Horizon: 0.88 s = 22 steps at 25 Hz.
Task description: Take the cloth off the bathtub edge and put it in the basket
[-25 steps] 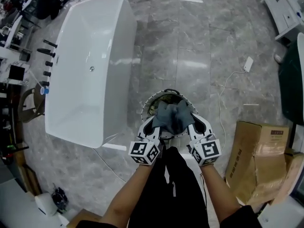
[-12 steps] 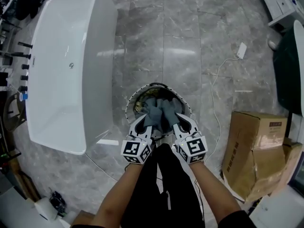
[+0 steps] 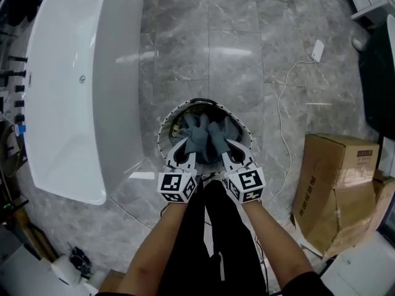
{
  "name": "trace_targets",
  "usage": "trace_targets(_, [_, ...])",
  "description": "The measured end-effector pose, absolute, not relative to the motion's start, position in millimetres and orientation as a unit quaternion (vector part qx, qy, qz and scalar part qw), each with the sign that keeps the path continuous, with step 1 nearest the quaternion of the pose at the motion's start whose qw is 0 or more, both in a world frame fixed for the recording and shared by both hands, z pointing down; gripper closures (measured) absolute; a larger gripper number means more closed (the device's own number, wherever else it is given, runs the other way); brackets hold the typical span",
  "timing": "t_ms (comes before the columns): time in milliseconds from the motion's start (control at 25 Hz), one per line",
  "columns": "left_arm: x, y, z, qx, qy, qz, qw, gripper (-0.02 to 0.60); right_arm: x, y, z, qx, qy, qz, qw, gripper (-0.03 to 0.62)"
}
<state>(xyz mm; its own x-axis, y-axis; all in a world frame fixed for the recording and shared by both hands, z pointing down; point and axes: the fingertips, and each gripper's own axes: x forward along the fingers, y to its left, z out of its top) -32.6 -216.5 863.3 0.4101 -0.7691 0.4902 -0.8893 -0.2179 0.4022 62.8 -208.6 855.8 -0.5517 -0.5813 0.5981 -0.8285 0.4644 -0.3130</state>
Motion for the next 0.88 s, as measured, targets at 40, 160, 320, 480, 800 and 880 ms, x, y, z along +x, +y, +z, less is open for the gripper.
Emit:
trace_targets(40, [-31,-216,870,0.775,-0.533,0.097,0.324,0.538,61,-209,862,0.426,-0.828,0.295,0.214,0.556])
trace_targets(160, [-27,-212,894,0.779,-0.52,0.111,0.334,0.538,56,-209,881,0.426,-0.825,0.292,0.23,0.556])
trace_targets(320, [-17,-203,918,0.791,-0.493,0.14,0.334,0.537,56,-203,904,0.416,-0.824,0.287,0.255,0.556])
trace_targets(480, [-21,-200,940,0.782,-0.483,0.158,0.361,0.511,53,-196,923,0.394,-0.819,0.309,0.278,0.556])
trace_targets(800, [-30,-200,956,0.764,-0.484,0.175,0.388,0.429,53,-197,935,0.398,-0.803,0.329,0.298,0.516])
trace_targets(880, [-32,-198,959,0.758,-0.49,0.178,0.392,0.403,56,-197,939,0.407,-0.793,0.337,0.303,0.468])
